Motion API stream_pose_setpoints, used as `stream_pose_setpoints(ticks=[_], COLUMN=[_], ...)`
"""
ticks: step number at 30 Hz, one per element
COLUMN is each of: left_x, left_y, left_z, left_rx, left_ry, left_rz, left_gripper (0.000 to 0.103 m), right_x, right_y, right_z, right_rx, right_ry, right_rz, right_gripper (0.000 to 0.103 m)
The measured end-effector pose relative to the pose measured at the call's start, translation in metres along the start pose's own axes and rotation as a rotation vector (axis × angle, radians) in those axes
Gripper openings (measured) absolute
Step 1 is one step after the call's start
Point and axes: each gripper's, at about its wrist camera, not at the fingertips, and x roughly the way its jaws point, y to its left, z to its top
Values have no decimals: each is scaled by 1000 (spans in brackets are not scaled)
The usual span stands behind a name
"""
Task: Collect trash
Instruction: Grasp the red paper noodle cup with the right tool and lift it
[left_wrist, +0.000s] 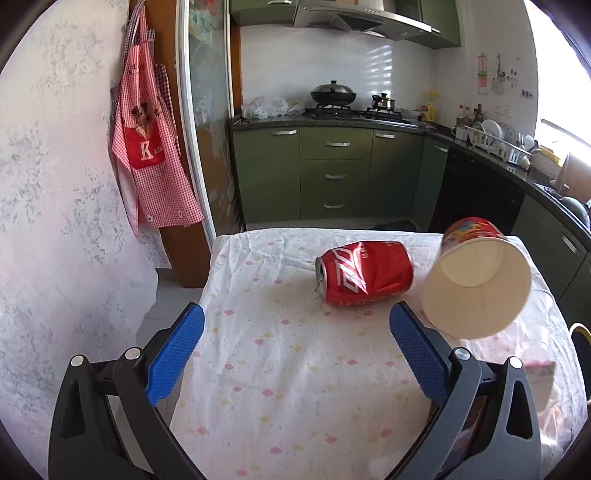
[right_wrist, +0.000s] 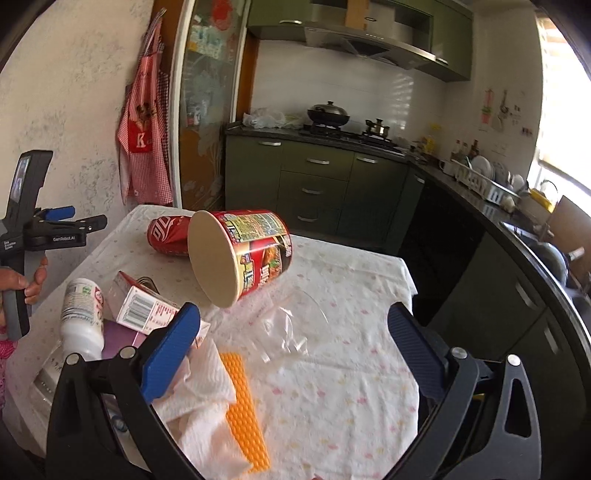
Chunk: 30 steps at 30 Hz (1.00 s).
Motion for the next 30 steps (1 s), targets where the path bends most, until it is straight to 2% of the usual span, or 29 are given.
stream_pose_setpoints(ticks=[3,5,7,10,14,18,20,22,24,27,30], left_x=[42,60,69,75,79,79,78,78,77,74,72], left_y=[6,7,5,2,3,3,3,3,2,1,1], left_z=[4,1,-5,-12,-17,-23,-25,-25,-26,-26,-25], left_rx=[-37,-45,-24,-1,-18,-16,-15,-15,-13,-10,-10], left_ry=[41,67,78,72,87,109,113,113,110,102,99], left_rz=[6,-1,-14,-1,-20,-25,-28,-31,-33,-34,-36], left_gripper=[99,99,99,99,99,99,99,99,99,99,99], right_x=[38,59,78,104,134,153,159,164,170,175,175], right_y=[18,30,38,46,55,61,57,53,48,44,40], right_z=[21,31,38,45,49,50,53,58,63,68,73], right_rx=[-74,-121,-155,-181,-223,-266,-249,-238,-228,-220,-206], right_ry=[24,38,52,78,104,105,112,112,117,115,125], right_rz=[25,33,26,3,-56,-143,-155,-174,-194,-210,-201], right_gripper=[96,91,81,77,72,51,46,28,17,9,7])
